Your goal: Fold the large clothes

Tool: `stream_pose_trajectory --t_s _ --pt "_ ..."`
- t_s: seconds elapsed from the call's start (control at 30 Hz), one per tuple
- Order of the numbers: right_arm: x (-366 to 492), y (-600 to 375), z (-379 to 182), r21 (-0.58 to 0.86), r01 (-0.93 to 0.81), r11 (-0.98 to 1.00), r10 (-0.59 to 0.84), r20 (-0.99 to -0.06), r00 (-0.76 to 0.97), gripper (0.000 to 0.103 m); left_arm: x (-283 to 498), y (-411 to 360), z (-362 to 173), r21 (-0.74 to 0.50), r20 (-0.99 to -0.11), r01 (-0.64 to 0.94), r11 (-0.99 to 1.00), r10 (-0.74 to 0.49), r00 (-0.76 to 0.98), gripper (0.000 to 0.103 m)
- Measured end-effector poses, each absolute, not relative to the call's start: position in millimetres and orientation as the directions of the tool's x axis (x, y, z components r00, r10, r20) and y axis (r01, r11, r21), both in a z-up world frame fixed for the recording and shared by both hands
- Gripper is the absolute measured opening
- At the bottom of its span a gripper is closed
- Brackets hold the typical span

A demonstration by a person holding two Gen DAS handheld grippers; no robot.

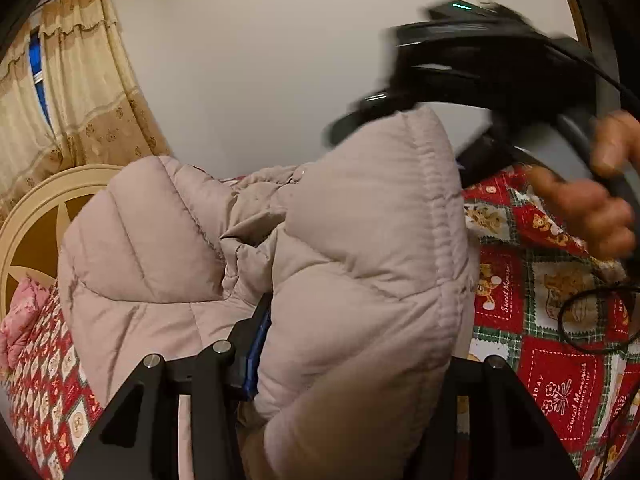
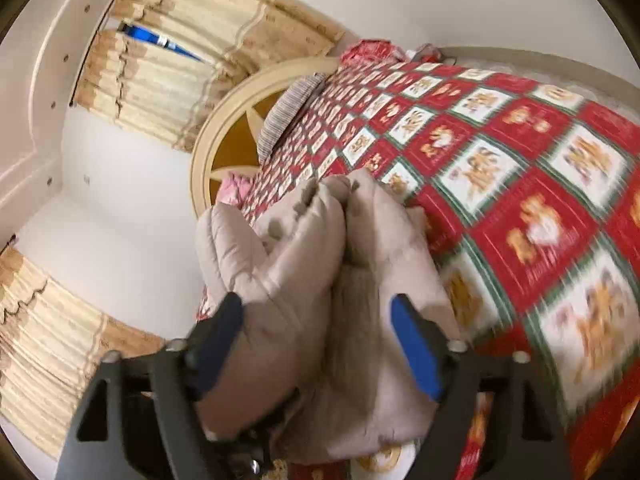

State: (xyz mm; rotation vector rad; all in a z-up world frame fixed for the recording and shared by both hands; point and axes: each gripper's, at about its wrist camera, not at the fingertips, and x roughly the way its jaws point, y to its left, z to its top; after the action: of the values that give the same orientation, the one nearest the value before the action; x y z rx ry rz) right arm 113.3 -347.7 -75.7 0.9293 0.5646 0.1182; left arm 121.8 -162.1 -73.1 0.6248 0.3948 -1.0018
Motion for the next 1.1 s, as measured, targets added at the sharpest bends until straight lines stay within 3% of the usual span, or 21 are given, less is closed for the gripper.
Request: stream_pose_trajectory --t_s 0.07,0.13,0.17,0.2,0.23,0.37,0.47,0.57,0.73,0.87,0.97,1.03,1.1 --pt "128.4 -352.4 -70.4 0.753 0.151 0.641 0.337 -0.452 0.826 0.081 119.4 -165.4 -75.9 0.320 -0.578 0.872 0.371 -0.652 0.490 0.049" --pt "145.0 -348.2 -68.8 0.737 0.106 0.667 0.374 -0.455 0.808 0.074 117.8 -166.7 -80.1 0.332 -0.577 0.871 0.363 -0.652 0.492 0.049" --pt "157.2 -346.3 -65.2 0.715 0.081 0.695 0.386 -0.465 0.796 0.057 116.3 -167.3 -80.9 0.335 -0.573 0.869 0.363 -0.654 0.494 0.049" --pt "169.1 -340.8 -60.9 0.661 0.080 0.746 0.364 -0.506 0.782 0.029 115.7 -167.3 -81.5 0.334 -0.568 0.869 0.365 -0.658 0.495 0.049" --pt "177.0 -336.0 -59.5 0.604 0.086 0.792 0.332 -0.545 0.770 0.020 115.9 -169.0 -81.9 0.328 -0.567 0.870 0.368 -0.660 0.492 0.049" --pt "198.5 -319.8 -73.9 0.472 0.034 0.881 0.284 -0.585 0.760 0.019 125.6 -172.1 -87.5 0.273 -0.585 0.891 0.363 -0.672 0.454 0.051" --pt "208.5 -330.6 -111.3 0.472 0.092 0.877 0.264 -0.633 0.728 0.017 124.6 -182.9 -95.2 0.276 -0.614 0.909 0.312 -0.671 0.416 0.055" --pt "205.7 -345.2 -134.8 0.524 0.104 0.845 0.294 -0.618 0.730 0.014 123.9 -197.1 -102.2 0.275 -0.641 0.928 0.253 -0.671 0.373 0.063" --pt "192.6 -358.6 -153.1 0.617 0.105 0.780 0.347 -0.565 0.749 0.013 133.5 -207.5 -107.2 0.194 -0.672 0.962 0.192 -0.688 0.273 0.069" --pt "187.3 -362.3 -152.7 0.673 0.115 0.731 0.390 -0.549 0.739 0.013 129.0 -205.2 -112.2 0.200 -0.670 0.961 0.189 -0.690 0.275 0.069" --pt "180.5 -363.5 -137.9 0.654 0.120 0.747 0.379 -0.568 0.731 0.021 132.1 -200.3 -111.5 0.169 -0.673 0.968 0.188 -0.695 0.253 0.069" --pt "168.2 -370.5 -122.5 0.664 0.131 0.736 0.369 -0.556 0.745 0.039 133.6 -200.0 -112.3 0.164 -0.670 0.969 0.187 -0.699 0.248 0.070" --pt "149.7 -379.9 -100.9 0.678 0.106 0.727 0.328 -0.480 0.814 0.076 138.3 -194.7 -108.5 0.163 -0.667 0.969 0.186 -0.703 0.247 0.070"
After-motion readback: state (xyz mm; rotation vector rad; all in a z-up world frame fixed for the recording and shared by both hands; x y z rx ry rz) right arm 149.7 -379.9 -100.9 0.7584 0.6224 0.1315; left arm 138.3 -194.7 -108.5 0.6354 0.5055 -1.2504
